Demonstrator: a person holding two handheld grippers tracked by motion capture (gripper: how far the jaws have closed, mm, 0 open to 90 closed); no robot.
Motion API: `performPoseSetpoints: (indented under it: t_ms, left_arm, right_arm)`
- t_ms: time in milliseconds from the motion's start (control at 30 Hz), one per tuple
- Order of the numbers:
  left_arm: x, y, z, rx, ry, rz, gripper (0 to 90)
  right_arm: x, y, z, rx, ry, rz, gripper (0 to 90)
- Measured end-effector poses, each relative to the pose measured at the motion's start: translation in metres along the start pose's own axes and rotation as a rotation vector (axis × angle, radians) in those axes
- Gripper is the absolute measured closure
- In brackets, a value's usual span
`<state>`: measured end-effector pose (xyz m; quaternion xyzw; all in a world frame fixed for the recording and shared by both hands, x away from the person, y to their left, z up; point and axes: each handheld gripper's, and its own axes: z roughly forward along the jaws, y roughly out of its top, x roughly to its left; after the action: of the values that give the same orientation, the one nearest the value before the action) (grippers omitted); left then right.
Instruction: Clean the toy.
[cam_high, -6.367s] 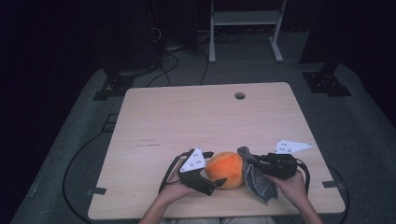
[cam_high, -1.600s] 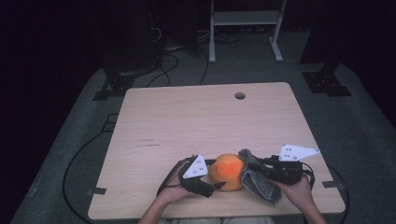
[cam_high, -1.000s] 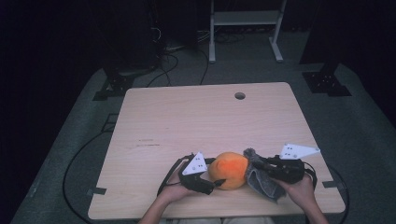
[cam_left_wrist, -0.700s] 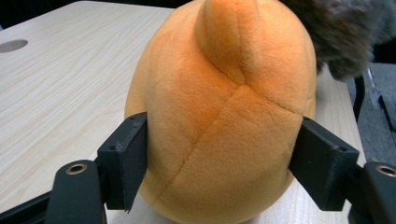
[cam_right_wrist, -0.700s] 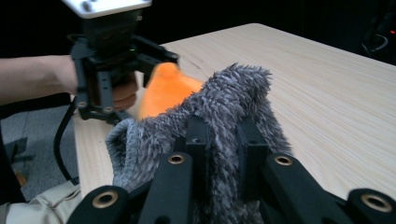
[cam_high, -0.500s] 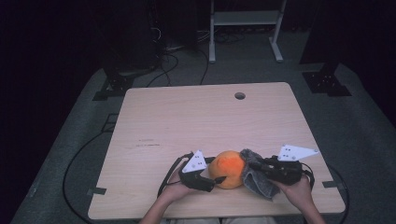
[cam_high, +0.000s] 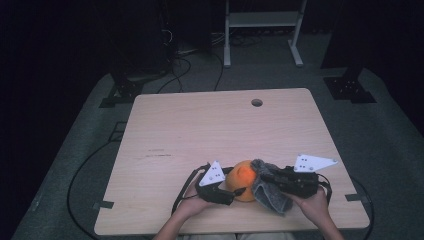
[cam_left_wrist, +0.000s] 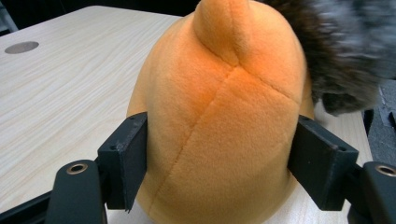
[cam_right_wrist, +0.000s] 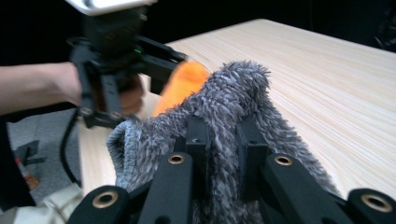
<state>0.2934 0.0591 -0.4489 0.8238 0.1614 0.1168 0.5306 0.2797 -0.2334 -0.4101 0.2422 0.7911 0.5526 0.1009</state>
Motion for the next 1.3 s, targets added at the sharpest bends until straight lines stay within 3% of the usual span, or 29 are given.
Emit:
performPoseSetpoints:
  t_ms: [133,300,400,533,767,833,967,1033,1133,1300]
  left_arm:
    - [-0.001,0.0,0.001,-0.003,0.0,0.003,25.7]
    - [-0.009,0.004,0.005,0.005,0.013,0.038,26.2]
    - [-0.017,0.006,0.008,0.012,0.02,0.086,26.6]
    - [-0.017,0.005,0.008,0.008,0.013,0.089,27.0]
    - [-0.019,0.005,0.01,0.004,-0.001,0.104,27.4]
    - [-0.019,0.005,0.011,0.006,-0.022,0.11,27.4]
    - [-0.021,0.005,0.011,0.007,-0.018,0.13,27.4]
    - [-0.021,0.005,0.011,0.011,-0.018,0.136,27.5]
    - [-0.02,0.004,0.01,0.009,-0.022,0.133,27.5]
    - [-0.016,0.002,0.007,0.006,-0.03,0.113,27.4]
  right_arm:
    - [-0.002,-0.002,-0.007,0.016,-0.059,0.0,77.5]
    - [0.025,0.02,0.0,-0.024,-0.015,-0.092,77.5]
    - [0.037,0.031,0.008,-0.009,-0.005,-0.146,77.4]
    - [0.034,0.032,0.014,0.026,-0.01,-0.123,77.3]
    - [0.016,0.023,0.0,0.024,-0.071,-0.072,77.4]
    - [0.021,0.026,-0.003,0.02,-0.064,-0.094,77.4]
    - [0.031,0.035,0.001,0.015,-0.03,-0.133,77.3]
    - [0.031,0.033,0.006,0.04,-0.023,-0.132,77.3]
    - [0.024,0.027,0.004,0.035,-0.018,-0.106,77.4]
    - [0.01,0.018,-0.002,0.049,-0.052,-0.07,77.4]
